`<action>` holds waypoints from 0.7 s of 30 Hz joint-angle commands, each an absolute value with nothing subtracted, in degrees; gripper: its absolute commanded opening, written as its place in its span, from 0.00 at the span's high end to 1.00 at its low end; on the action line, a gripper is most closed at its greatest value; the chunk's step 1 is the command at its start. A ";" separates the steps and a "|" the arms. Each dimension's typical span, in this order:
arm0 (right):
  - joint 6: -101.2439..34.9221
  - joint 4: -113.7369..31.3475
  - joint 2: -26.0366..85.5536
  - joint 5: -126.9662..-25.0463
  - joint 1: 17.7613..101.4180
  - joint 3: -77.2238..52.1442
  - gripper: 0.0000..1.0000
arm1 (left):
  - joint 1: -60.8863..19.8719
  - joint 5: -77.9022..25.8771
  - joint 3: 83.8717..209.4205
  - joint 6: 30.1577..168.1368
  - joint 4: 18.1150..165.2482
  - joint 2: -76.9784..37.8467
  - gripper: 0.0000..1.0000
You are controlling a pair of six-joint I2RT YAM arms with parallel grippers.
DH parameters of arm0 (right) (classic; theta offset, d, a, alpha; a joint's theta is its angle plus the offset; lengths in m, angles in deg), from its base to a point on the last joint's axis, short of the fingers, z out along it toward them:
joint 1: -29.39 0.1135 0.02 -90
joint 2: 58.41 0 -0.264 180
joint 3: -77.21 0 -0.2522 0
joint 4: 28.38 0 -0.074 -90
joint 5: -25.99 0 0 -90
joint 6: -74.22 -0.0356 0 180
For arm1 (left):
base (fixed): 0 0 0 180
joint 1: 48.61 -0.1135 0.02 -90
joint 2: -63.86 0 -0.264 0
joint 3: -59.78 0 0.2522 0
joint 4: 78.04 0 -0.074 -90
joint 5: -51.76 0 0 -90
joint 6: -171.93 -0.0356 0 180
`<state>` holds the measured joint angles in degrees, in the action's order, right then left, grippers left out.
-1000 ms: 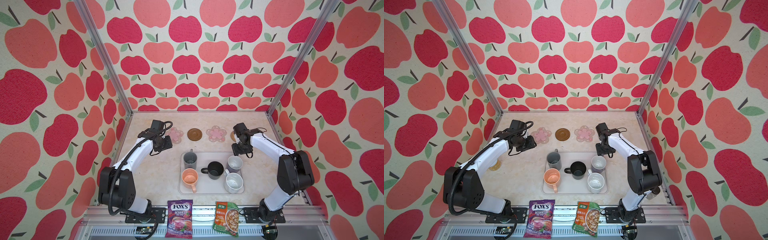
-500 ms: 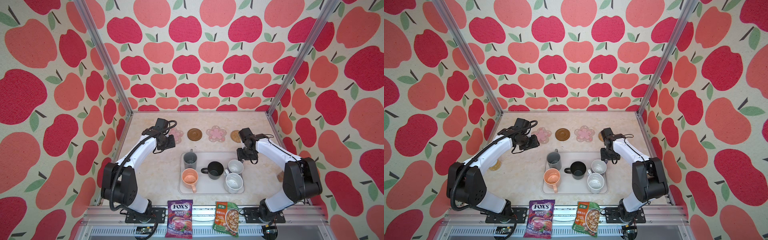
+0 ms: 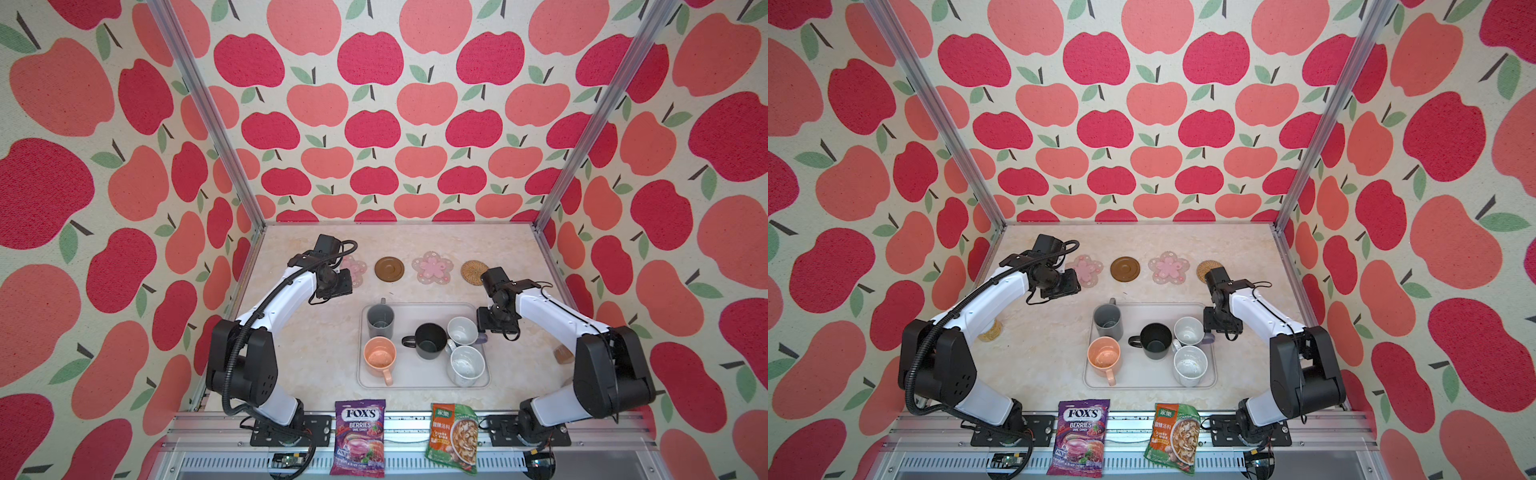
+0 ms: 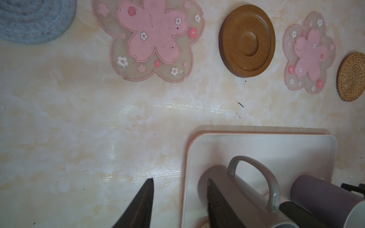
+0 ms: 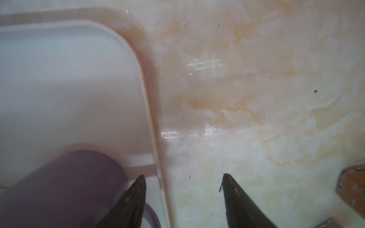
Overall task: Place cups on coasters
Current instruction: Rotate the cup on the tray.
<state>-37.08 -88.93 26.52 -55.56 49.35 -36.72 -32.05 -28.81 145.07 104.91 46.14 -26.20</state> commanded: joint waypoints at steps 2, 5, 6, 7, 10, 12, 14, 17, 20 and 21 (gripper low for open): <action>-39.15 -92.06 23.41 -58.04 50.26 -39.46 0.36 | -31.58 -30.16 146.84 103.81 44.08 -26.96 0.54; -39.47 -91.91 22.34 -58.10 50.72 -40.48 0.36 | -31.52 -30.11 147.34 103.79 44.08 -27.33 0.54; -39.42 -91.95 22.11 -58.08 50.83 -40.57 0.36 | -31.47 -29.98 147.58 103.74 44.00 -27.57 0.54; -39.51 -91.94 21.89 -58.01 50.99 -40.69 0.36 | -31.34 -29.98 147.88 103.71 43.93 -27.73 0.54; -39.60 -92.28 21.04 -56.85 51.77 -40.39 0.36 | -30.86 -30.28 148.72 103.46 43.55 -28.25 0.54; -39.64 -92.68 20.14 -55.70 52.39 -39.88 0.36 | -30.60 -30.58 149.10 103.29 43.26 -28.44 0.54; -39.00 -93.23 18.89 -54.24 53.19 -39.05 0.36 | -30.43 -30.86 149.45 103.11 42.90 -28.76 0.54; -36.77 -94.84 17.80 -51.57 55.14 -36.53 0.35 | -30.15 -31.21 149.86 102.93 42.43 -29.03 0.54; -35.01 -96.94 17.71 -51.24 55.75 -34.17 0.35 | -29.93 -31.21 150.50 102.93 42.10 -29.45 0.54; -34.79 -97.69 17.73 -51.50 55.91 -33.68 0.35 | -29.80 -31.30 150.68 102.92 41.98 -29.44 0.54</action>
<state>-36.81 -93.96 18.65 -52.89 55.34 -36.13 -30.17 -29.97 148.59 103.82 44.15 -28.43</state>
